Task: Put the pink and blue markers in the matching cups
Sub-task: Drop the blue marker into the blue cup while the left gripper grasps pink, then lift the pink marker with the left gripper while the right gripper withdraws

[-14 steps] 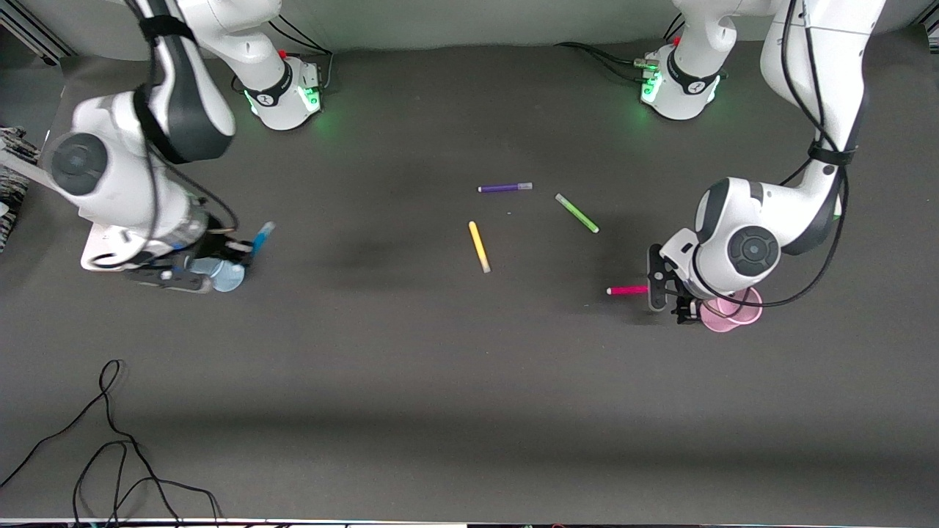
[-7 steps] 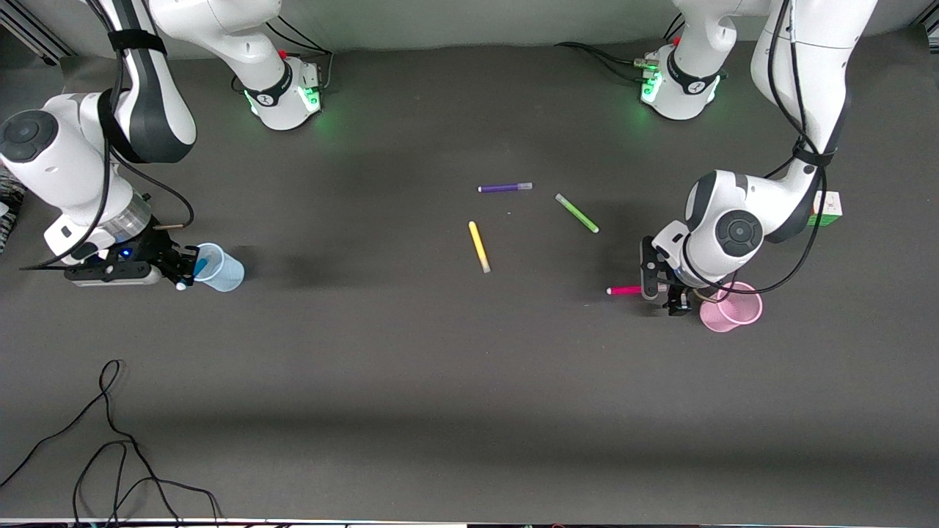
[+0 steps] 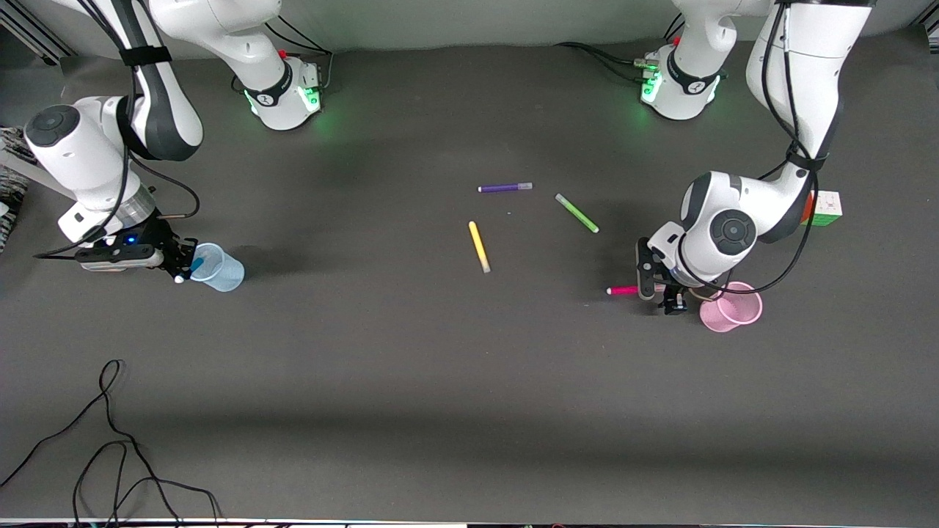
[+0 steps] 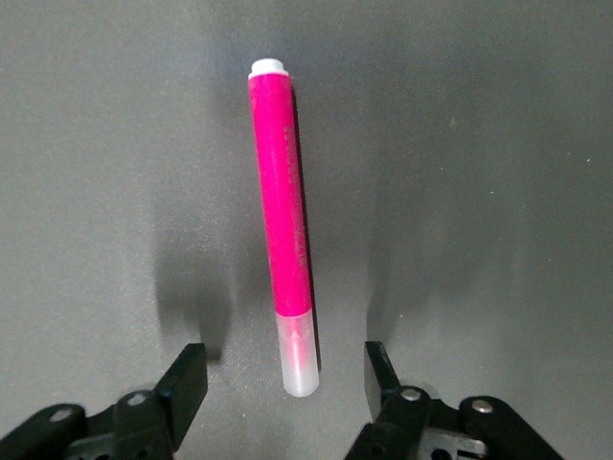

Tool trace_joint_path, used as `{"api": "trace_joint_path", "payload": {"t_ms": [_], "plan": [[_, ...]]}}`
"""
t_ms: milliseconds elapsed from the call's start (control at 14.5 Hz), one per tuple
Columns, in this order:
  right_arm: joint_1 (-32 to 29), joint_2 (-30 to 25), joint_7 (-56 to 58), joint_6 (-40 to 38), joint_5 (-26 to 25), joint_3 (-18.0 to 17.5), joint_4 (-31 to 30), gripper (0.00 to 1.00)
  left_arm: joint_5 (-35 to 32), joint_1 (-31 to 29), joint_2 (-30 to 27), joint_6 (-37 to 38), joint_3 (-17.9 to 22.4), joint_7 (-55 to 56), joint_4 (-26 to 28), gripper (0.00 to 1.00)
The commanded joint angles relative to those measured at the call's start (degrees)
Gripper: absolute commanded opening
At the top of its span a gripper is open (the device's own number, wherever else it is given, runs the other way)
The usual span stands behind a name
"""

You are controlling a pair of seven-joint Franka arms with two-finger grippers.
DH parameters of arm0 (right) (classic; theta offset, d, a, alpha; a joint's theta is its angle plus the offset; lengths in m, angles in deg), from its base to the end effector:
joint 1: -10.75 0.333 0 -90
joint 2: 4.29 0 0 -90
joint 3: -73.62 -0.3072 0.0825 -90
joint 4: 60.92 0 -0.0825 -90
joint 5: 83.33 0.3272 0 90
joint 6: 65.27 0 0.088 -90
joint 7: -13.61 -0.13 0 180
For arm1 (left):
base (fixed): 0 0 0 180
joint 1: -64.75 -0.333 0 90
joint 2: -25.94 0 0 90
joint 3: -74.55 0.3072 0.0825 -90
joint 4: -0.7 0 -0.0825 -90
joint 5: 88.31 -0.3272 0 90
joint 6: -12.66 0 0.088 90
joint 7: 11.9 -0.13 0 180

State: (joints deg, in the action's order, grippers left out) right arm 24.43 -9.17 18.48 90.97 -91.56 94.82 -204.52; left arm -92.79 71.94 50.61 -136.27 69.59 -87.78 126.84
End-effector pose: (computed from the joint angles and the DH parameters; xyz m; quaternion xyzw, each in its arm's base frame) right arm 0.4535 -0.0559 0.3545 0.9878 0.0361 0.1466 0.0392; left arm 0.5068 -0.1105 0.2003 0.6978 -0.7161 -0.0136 0.0066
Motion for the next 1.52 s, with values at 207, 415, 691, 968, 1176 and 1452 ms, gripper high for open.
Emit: {"api": "trace_joint_path", "payload": {"t_ms": [207, 415, 691, 968, 1176, 1452], "plan": [[-1.10, 2.95, 2.95, 8.45, -1.18, 1.12, -2.73, 0.00, -0.36, 0.02, -0.06, -0.75, 0.12, 0.90, 0.42, 0.27], [-1.20, 3.92, 2.86, 9.78, -1.18, 1.21, -3.35, 0.09, -0.36, 0.11, -0.06, -0.48, 0.12, 0.99, 0.25, 0.01], [-1.20, 4.19, 2.33, 8.91, -1.18, 1.21, -3.09, 1.00, -0.36, 0.02, -0.06, -0.22, 0.12, 0.99, 0.16, 0.00], [-1.20, 3.05, 2.07, 3.65, -1.00, 0.94, -1.34, 1.00, -0.36, -0.07, -0.85, 0.31, 0.04, 0.99, -0.10, 0.00], [-1.11, 2.78, 1.98, -2.77, -0.30, 0.68, 2.09, 1.00, 0.43, -0.24, -4.62, 12.64, 0.04, 1.17, -5.78, 0.00], [-0.67, 1.90, 2.07, -12.95, 3.38, 0.24, 7.87, 1.00, 0.52, -3.58, -5.42, 33.58, 0.12, 6.43, -19.95, 0.00]]}}
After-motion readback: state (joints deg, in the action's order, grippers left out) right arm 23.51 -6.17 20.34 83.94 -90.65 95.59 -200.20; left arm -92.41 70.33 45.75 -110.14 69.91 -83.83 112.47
